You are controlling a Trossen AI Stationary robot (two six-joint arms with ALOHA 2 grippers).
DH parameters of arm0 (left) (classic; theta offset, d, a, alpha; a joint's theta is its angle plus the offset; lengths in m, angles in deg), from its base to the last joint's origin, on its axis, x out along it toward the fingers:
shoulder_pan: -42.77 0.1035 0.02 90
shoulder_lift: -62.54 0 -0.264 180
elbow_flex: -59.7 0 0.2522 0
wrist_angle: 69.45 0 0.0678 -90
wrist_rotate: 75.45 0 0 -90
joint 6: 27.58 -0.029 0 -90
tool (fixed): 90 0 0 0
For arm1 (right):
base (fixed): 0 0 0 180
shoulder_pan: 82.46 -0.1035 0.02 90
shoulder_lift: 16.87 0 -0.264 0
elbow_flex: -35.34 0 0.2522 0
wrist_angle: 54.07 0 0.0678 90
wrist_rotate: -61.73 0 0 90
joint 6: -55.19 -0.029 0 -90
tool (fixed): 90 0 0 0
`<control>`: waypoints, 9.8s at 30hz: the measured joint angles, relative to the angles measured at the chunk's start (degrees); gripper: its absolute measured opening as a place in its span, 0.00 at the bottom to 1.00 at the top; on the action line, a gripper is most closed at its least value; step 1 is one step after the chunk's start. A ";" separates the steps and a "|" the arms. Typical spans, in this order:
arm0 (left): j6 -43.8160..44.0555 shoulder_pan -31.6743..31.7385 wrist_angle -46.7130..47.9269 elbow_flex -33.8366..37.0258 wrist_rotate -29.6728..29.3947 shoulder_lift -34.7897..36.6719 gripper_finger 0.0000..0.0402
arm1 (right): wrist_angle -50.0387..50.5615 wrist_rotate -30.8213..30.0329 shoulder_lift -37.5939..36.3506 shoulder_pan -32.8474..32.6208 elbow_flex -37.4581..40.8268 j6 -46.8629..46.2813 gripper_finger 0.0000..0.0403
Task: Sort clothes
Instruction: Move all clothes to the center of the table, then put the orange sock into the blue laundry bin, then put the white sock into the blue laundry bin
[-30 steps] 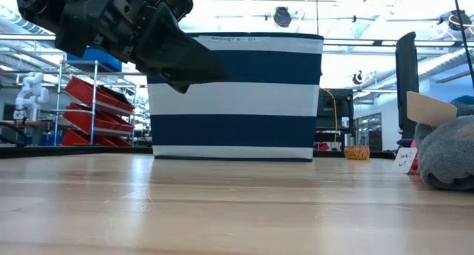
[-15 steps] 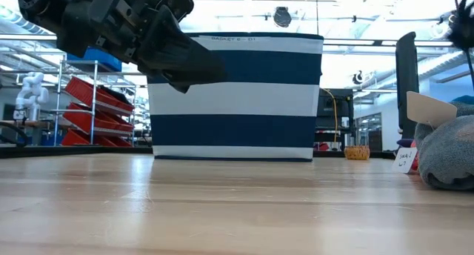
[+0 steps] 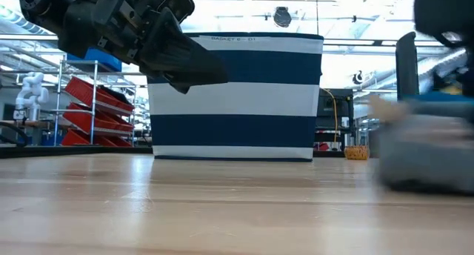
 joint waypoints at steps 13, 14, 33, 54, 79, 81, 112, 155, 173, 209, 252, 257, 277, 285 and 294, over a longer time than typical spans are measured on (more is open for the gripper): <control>0.10 -0.35 -0.01 0.00 0.69 0.52 0.36 | -28.91 -20.29 0.13 8.71 -7.36 18.16 0.00; 0.14 -0.45 0.04 0.00 0.70 0.52 0.36 | -27.77 -19.45 0.13 9.50 -8.45 20.00 0.00; 3.13 -1.68 4.37 0.00 0.71 0.52 0.36 | 32.37 -28.75 0.13 23.35 -17.88 4.21 0.00; 4.28 -1.70 4.61 0.00 0.24 0.52 0.36 | 4.56 -23.46 -0.05 29.29 -2.03 6.78 0.00; 4.79 -2.92 10.52 0.00 7.75 0.59 0.36 | -66.00 -11.83 0.22 17.77 -6.77 31.94 0.00; 4.72 -3.68 11.10 0.00 11.76 0.59 0.36 | -66.06 -13.97 0.22 15.37 -6.77 35.18 0.01; -2.93 -10.28 48.74 -12.47 -12.06 -2.91 0.59 | -67.47 -30.29 0.13 7.17 -6.77 50.12 0.52; -2.35 -23.02 81.06 -33.36 -49.77 18.42 0.05 | -95.63 -34.64 -0.07 7.56 -6.81 77.87 0.52; -4.87 -24.28 54.89 -32.39 -46.52 18.84 0.05 | -78.61 -34.59 0.24 7.76 -16.03 73.26 0.52; -13.84 -18.82 44.70 -32.35 -45.73 11.41 0.08 | -85.78 -35.32 2.36 8.04 -16.13 69.22 0.36; 13.94 -19.97 83.59 -32.39 -64.58 25.00 0.54 | -74.80 -56.98 -6.49 17.72 -16.08 84.81 0.01; 13.27 -18.74 85.33 -32.39 -66.53 25.07 0.54 | -74.81 -58.77 -5.97 24.99 -16.08 84.52 0.01; -1.79 -12.79 68.62 -20.81 -49.11 25.03 0.54 | -69.28 -60.06 -6.47 43.23 -16.08 76.33 0.02; -9.49 -12.66 54.16 -19.43 -38.99 25.07 0.54 | -65.60 -50.19 -6.47 45.84 -16.08 72.40 0.21; -12.14 -12.62 50.87 -19.45 -35.76 25.05 0.54 | -61.92 -48.09 -6.45 46.84 -16.08 71.70 0.52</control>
